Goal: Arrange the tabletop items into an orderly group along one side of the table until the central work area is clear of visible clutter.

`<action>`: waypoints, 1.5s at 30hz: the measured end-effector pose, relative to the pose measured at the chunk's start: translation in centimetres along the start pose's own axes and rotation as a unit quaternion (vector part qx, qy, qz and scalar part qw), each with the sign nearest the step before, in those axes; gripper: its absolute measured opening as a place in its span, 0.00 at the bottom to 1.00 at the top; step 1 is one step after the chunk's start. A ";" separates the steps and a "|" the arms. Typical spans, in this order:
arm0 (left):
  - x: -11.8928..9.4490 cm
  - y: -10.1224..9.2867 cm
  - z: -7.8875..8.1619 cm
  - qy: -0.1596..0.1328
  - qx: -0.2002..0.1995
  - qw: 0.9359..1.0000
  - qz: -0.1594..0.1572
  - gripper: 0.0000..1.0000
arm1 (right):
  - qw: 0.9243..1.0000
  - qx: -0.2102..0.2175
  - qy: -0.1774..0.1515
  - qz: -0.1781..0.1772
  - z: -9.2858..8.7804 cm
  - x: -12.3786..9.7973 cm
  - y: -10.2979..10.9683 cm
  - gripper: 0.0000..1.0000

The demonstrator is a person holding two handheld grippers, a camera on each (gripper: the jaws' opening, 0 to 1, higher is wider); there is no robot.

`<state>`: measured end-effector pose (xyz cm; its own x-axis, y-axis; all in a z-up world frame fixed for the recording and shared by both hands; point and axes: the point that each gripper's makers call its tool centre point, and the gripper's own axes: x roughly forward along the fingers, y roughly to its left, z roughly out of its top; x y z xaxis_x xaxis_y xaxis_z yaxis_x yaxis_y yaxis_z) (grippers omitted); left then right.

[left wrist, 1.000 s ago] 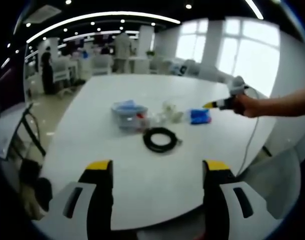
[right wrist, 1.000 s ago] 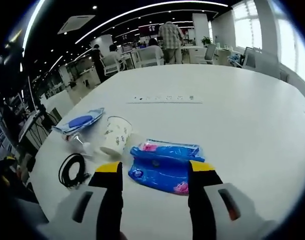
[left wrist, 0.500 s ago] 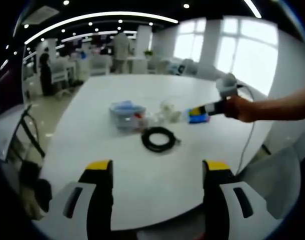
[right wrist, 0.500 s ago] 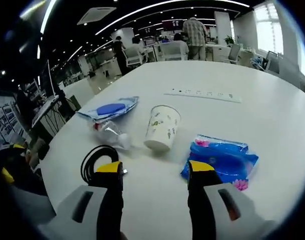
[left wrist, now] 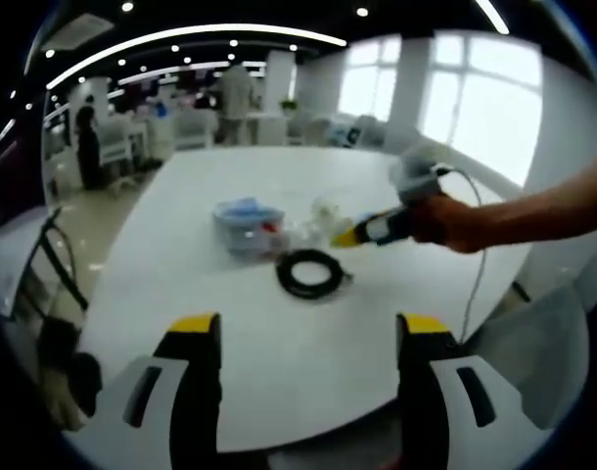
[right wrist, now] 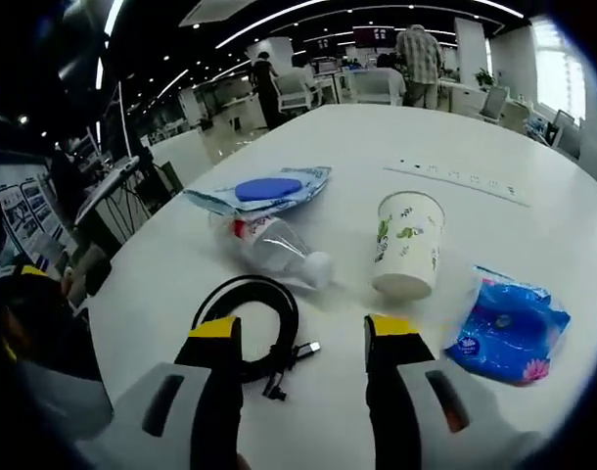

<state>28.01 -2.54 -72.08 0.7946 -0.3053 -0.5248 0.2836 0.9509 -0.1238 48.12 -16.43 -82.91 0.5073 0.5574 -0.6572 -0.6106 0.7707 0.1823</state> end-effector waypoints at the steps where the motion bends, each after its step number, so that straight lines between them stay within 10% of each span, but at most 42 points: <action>1: 0.0 0.0 0.0 -0.001 -0.001 1.000 0.000 0.70 | 1.000 -0.002 0.004 0.003 -0.1 0.4 0.4 0.50; 30: -0.1 0.2 0.0 0.000 -0.007 1.000 0.001 0.70 | 0.997 -0.048 0.062 0.021 -2.5 4.9 3.1 0.35; 45: 0.0 0.2 0.0 0.003 -0.010 1.000 0.001 0.69 | 0.994 -0.073 0.075 0.010 -3.1 4.9 1.7 0.07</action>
<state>28.01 -2.36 -72.10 0.7919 -0.3029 -0.5302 0.2708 0.9524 -0.1398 47.63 -13.33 -88.05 0.4049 0.5107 -0.7584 -0.7070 0.7009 0.0945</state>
